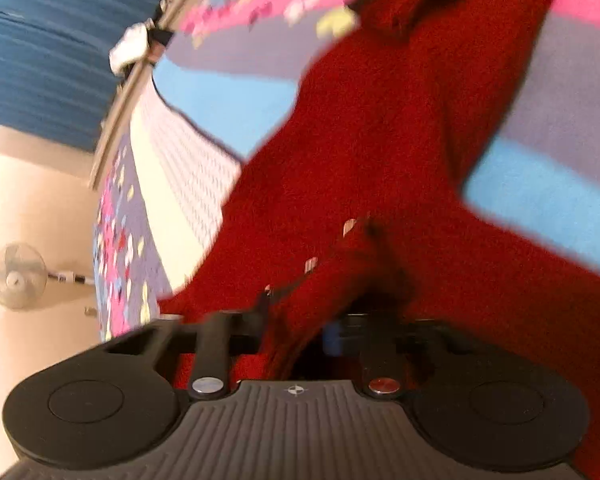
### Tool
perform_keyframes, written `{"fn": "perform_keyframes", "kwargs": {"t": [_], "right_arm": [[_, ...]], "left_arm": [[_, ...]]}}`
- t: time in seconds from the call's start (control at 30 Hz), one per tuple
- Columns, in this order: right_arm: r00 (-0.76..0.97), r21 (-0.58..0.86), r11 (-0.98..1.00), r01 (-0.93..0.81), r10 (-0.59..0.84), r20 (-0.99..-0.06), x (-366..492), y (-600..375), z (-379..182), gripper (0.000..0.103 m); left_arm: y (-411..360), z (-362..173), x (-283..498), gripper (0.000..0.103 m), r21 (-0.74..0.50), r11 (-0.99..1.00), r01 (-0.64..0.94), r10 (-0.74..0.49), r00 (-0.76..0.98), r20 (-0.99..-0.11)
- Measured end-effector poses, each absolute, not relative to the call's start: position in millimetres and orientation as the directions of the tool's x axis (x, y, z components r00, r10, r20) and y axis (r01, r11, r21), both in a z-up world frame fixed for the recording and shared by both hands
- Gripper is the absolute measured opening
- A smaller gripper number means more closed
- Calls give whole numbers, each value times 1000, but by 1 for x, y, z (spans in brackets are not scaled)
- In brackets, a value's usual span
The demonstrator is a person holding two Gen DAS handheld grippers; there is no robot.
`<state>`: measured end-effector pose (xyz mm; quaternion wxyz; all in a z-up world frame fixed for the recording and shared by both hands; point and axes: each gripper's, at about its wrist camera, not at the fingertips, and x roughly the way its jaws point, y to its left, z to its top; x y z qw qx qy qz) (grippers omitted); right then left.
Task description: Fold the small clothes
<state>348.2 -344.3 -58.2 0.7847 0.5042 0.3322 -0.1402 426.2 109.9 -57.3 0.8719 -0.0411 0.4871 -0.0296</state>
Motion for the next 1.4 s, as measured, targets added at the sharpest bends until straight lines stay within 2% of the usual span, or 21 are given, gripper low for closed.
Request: {"fn": "perform_keyframes", "kwargs": {"t": [0.07,0.17,0.23,0.33,0.4,0.43,0.47,0.5,0.53,0.57,0.7,0.77,0.83,0.87,0.97,1.03,1.07,1.13,1.3,1.37,1.4], "right_arm": [[772,682,487,546,24,-635,345,-349,-44,12],[743,586,526,617,-144,-654,337,-356,-28,12],[741,577,521,629,-176,-648,333,-357,-25,12],[776,630,531,566,-85,-625,337,-351,-31,14],[707,643,504,577,86,-702,356,-348,-58,14],[636,616,497,611,155,-756,363,-346,-76,8],[630,610,489,624,147,-762,359,-344,-82,0],[639,605,492,626,120,-760,356,-345,-80,0],[642,596,512,619,108,-759,358,-344,-73,3],[656,595,525,608,90,-750,359,-345,-65,8],[754,653,481,585,-23,-657,349,-381,-42,15],[757,664,429,613,-78,-649,344,-410,-42,24],[727,653,359,666,-118,-676,341,-439,-49,41],[718,656,326,681,-122,-685,340,-452,-53,43],[704,667,246,704,-118,-700,339,-485,-69,44],[705,679,199,706,-118,-699,341,-497,-80,45],[706,684,182,707,-117,-698,337,-503,-83,45],[714,697,159,699,-110,-692,339,-509,-86,47],[736,716,173,676,-97,-670,345,-513,-87,47],[742,722,175,669,-97,-664,347,-517,-88,46],[747,725,185,663,-95,-658,348,-518,-88,32]], "left_arm": [[106,-57,425,23,-68,998,17,-67,531,-844],[102,-61,426,23,-34,999,33,-47,528,-848],[101,-60,427,23,-33,999,34,-46,526,-849],[106,-58,427,23,-48,999,25,-54,526,-849],[106,-58,426,24,-51,998,25,-57,530,-846],[107,-57,424,24,-56,998,20,-58,533,-844],[108,-55,420,24,-66,998,9,-60,541,-839],[110,-48,414,25,-77,997,-13,-57,561,-826],[110,-39,407,31,-70,997,-34,-37,587,-808],[110,-28,397,33,-51,998,-47,-11,622,-783],[114,15,361,35,-47,996,-82,25,705,-709],[117,33,338,42,-61,993,-101,33,738,-674],[118,45,312,59,-42,992,-122,69,772,-632],[118,48,300,61,-21,991,-136,94,784,-613],[119,36,275,62,39,986,-159,152,799,-582],[122,19,276,61,58,979,-193,185,752,-633],[124,14,281,61,38,975,-217,188,726,-662],[128,12,286,61,-20,971,-238,166,732,-660],[121,8,292,61,10,970,-244,191,730,-657],[115,6,292,61,24,975,-222,183,734,-653],[113,6,291,61,38,975,-218,191,739,-647]]}}
